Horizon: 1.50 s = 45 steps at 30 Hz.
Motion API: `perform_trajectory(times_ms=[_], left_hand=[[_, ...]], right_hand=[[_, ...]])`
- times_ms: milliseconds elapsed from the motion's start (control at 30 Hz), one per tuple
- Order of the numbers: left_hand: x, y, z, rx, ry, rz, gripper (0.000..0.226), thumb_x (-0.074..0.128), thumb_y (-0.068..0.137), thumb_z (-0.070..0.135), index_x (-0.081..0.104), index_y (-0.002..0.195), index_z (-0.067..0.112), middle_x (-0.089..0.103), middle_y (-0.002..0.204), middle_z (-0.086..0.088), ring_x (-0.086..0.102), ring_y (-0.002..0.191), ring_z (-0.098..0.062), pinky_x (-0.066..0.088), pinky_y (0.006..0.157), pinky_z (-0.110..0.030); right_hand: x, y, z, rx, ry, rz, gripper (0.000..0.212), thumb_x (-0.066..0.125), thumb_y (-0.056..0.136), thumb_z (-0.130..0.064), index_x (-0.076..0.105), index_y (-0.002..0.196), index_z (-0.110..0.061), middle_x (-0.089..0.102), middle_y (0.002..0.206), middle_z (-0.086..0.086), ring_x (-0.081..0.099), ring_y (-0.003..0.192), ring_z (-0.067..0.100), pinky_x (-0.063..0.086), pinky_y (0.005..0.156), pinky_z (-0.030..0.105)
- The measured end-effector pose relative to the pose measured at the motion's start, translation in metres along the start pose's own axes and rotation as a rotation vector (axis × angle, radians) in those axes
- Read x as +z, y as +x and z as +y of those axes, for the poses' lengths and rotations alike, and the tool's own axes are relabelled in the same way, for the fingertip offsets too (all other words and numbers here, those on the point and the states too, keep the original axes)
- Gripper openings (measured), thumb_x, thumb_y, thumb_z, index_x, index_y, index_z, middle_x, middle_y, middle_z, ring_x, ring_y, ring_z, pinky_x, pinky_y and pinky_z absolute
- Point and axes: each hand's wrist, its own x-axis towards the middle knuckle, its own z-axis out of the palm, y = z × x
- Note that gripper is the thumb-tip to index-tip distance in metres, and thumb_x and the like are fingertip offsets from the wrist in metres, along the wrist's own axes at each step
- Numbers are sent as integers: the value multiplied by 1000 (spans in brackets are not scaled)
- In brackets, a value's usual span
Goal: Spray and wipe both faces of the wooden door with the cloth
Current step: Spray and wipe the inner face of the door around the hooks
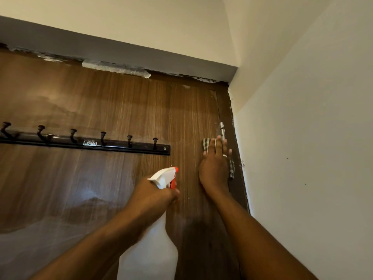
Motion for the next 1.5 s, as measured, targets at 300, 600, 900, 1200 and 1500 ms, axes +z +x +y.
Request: perform_trajectory(times_ms=[300, 600, 900, 1200, 1500], left_hand=[[-23, -1, -5, 14, 44, 14, 58, 68, 78, 5, 47, 131, 12, 63, 113, -14, 59, 107, -28, 46, 98, -46], [-38, -3, -14, -2, 21, 25, 50, 64, 79, -5, 50, 124, 12, 65, 104, -12, 62, 96, -23, 47, 67, -24], [-31, -12, -18, 3, 28, -18, 45, 63, 81, -2, 50, 121, 14, 64, 106, -12, 60, 95, -21, 47, 65, -24], [-19, -19, -26, -7, -40, -17, 46, 66, 81, 4, 51, 123, 17, 63, 112, -9, 61, 102, -20, 48, 71, -22], [18, -59, -51, -81, -4, -68, 58, 62, 85, 6, 41, 138, 15, 57, 123, -9, 57, 106, -22, 49, 83, -28]], right_hand=[[13, -57, -5, -506, 38, -79, 55, 40, 97, -28, 33, 152, -27, 32, 158, 2, 23, 148, 20, 15, 121, 49], [19, 22, -47, -96, 142, 9, 55, 42, 99, -22, 32, 151, -31, 26, 159, 2, 24, 146, 28, 33, 116, 47], [5, 51, 5, -241, 33, 12, 49, 44, 101, -15, 35, 146, -36, 46, 147, 6, 44, 135, 29, 43, 108, 50], [-1, -12, 28, -245, -34, -49, 55, 40, 104, -18, 23, 156, -24, 27, 160, 8, 24, 147, 32, 26, 116, 49], [-17, -129, 96, 56, 54, -31, 52, 43, 103, -32, 33, 152, -17, 36, 156, 8, 30, 146, 29, 27, 118, 52]])
